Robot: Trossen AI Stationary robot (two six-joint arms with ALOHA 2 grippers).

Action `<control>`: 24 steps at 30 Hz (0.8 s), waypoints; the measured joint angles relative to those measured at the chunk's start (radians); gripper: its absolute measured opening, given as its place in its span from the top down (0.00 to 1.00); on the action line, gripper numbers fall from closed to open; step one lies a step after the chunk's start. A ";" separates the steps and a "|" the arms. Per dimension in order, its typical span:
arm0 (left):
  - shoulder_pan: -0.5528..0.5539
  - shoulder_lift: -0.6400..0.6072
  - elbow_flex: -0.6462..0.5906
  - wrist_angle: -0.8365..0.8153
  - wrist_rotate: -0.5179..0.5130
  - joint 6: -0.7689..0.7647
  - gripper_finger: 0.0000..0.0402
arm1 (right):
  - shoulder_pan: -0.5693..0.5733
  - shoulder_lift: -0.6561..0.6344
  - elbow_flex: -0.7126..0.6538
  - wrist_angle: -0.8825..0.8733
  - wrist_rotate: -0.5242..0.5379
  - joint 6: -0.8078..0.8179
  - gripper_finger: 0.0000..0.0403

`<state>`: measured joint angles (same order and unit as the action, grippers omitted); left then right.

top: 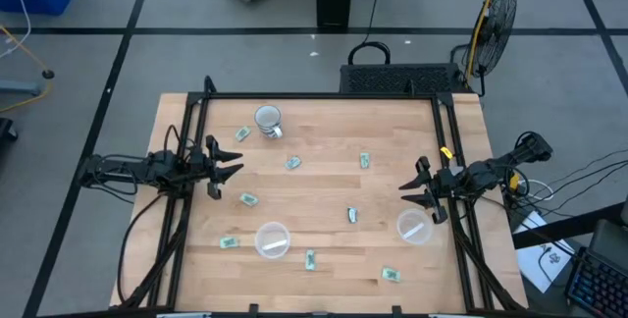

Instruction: Pick and place items into bin

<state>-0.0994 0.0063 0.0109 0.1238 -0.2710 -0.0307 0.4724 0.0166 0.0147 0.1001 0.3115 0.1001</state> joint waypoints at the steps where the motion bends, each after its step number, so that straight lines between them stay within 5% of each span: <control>1: 0.000 0.000 0.000 0.000 0.000 0.000 0.63 | 0.000 0.000 0.000 0.000 0.000 0.000 0.73; 24: 0.000 0.000 0.000 0.000 0.000 0.000 0.63 | 0.000 0.000 0.000 0.000 0.000 -0.086 0.73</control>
<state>-0.0994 0.0063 0.0107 0.1242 -0.2714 -0.0305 0.4723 0.0164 0.0151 0.1001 0.3113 0.0141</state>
